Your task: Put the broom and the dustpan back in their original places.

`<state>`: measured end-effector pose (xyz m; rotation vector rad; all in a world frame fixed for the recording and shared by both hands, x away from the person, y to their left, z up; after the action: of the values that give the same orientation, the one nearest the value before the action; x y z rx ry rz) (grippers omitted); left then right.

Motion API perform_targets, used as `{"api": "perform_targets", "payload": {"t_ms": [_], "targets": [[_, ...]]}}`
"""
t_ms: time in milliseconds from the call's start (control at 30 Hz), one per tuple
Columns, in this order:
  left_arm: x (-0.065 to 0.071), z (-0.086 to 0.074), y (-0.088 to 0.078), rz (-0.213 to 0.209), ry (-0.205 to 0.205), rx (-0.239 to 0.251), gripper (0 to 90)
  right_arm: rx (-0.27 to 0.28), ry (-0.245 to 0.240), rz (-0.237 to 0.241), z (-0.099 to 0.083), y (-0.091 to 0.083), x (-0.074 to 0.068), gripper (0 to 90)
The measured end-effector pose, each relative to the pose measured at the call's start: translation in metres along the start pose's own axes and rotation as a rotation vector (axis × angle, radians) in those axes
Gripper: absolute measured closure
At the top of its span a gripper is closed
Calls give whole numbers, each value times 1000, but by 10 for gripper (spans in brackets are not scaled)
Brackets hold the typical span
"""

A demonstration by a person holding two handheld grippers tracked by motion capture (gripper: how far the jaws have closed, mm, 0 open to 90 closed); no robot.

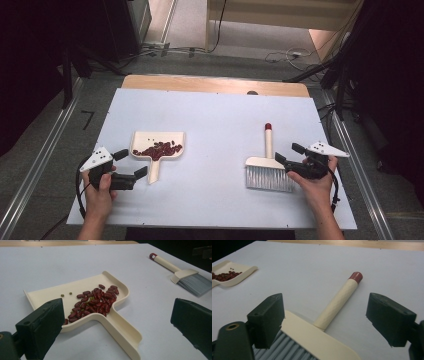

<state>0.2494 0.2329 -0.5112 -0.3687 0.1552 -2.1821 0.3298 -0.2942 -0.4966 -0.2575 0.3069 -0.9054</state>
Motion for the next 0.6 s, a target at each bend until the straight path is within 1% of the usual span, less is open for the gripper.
{"api": "perform_targets", "payload": {"t_ms": [67,133,200,233,300,333,400,433,533,600], "targets": [[-1,-1,0,6,0,-2,0,1,-7,2,-3,-6,-1,81],[-1,-3,1,5,1,-5,0,5,-3,7,-5,-11,-1,61],[-1,-4,1,6,5,-2,0,5,-7,5,-10,-17,1,0],[-2,-4,0,7,4,0,0,6,-13,6,-13,-19,3,0],[-2,-4,0,7,7,6,0,24,14,14,-16,-25,6,0],[-3,-5,-1,9,5,11,0,35,18,11,-18,-28,8,0],[-5,-6,-2,14,11,20,0,50,26,-12,-21,-35,14,0],[-6,-7,-2,14,14,24,0,56,21,-20,-23,-38,16,0],[-8,-8,-2,19,23,31,0,64,36,-23,-28,-46,23,0],[-9,-9,-3,28,23,32,0,61,19,-33,-31,-50,27,0]]}}
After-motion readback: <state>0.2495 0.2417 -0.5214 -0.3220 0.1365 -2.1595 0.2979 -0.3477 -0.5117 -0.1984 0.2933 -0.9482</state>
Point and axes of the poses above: each handheld gripper's, and its own axes: y roughly forward along the jaws, z roughly out of its top, x roughly to its right, the point moved 4 cm from there along y, roughly forward along the jaws, and after that the axes turned 8 degrees about x, right-handed, at the moved point
